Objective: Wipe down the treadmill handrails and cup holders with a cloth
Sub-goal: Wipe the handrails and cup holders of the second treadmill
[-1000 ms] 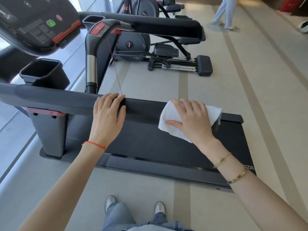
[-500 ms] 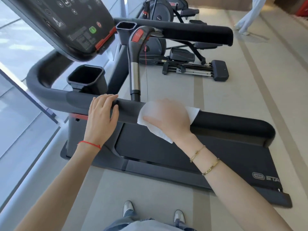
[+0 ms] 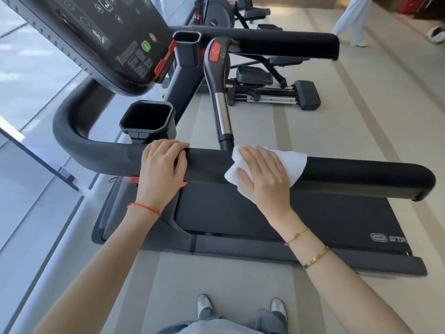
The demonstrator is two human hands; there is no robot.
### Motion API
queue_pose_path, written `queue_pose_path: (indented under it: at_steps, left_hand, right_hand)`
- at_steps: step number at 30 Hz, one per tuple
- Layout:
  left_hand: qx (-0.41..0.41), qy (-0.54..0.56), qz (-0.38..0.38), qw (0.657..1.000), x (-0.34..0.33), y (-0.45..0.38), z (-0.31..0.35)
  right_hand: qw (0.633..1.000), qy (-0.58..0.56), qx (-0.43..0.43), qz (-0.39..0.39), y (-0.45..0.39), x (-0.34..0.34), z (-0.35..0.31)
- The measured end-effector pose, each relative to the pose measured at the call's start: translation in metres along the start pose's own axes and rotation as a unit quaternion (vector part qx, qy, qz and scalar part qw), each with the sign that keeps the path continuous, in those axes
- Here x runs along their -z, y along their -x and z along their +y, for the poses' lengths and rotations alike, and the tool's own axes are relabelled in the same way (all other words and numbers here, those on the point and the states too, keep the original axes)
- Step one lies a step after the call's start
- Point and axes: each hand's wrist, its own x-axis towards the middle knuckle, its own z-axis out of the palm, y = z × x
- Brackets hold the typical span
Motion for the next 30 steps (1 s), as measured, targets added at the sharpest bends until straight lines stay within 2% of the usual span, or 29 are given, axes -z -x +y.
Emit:
queue_pose_path:
  at_steps: [4,7,12,16,21,26,30]
  left_hand:
    - [0.022,-0.005,0.004,1.000,0.012,0.001,-0.024]
    - [0.034,-0.010,0.015,0.999,0.022,0.004,-0.042]
    - [0.077,-0.004,0.032,0.997,0.042,0.007,-0.069]
    - [0.100,0.017,0.021,0.995,0.056,0.009,-0.088]
    - [0.086,0.015,-0.002,0.996,0.062,0.011,-0.096]
    - [0.104,0.027,0.018,0.994,0.061,0.006,-0.096]
    - [0.119,0.026,0.025,0.992,0.059,-0.005,-0.098]
  right_hand:
    - [0.999,-0.019,-0.019,0.024,0.006,0.006,-0.003]
    - [0.999,-0.029,0.001,0.025,-0.002,-0.004,-0.035]
    - [1.000,0.010,0.005,-0.015,-0.037,-0.040,-0.116]
    - [0.996,0.056,0.007,-0.071,-0.065,-0.060,-0.154]
    - [0.989,0.078,0.035,-0.123,-0.066,-0.058,-0.146]
    - [0.989,0.052,-0.018,-0.141,-0.063,-0.046,-0.121]
    - [0.982,0.095,-0.044,-0.160,-0.076,-0.046,-0.134]
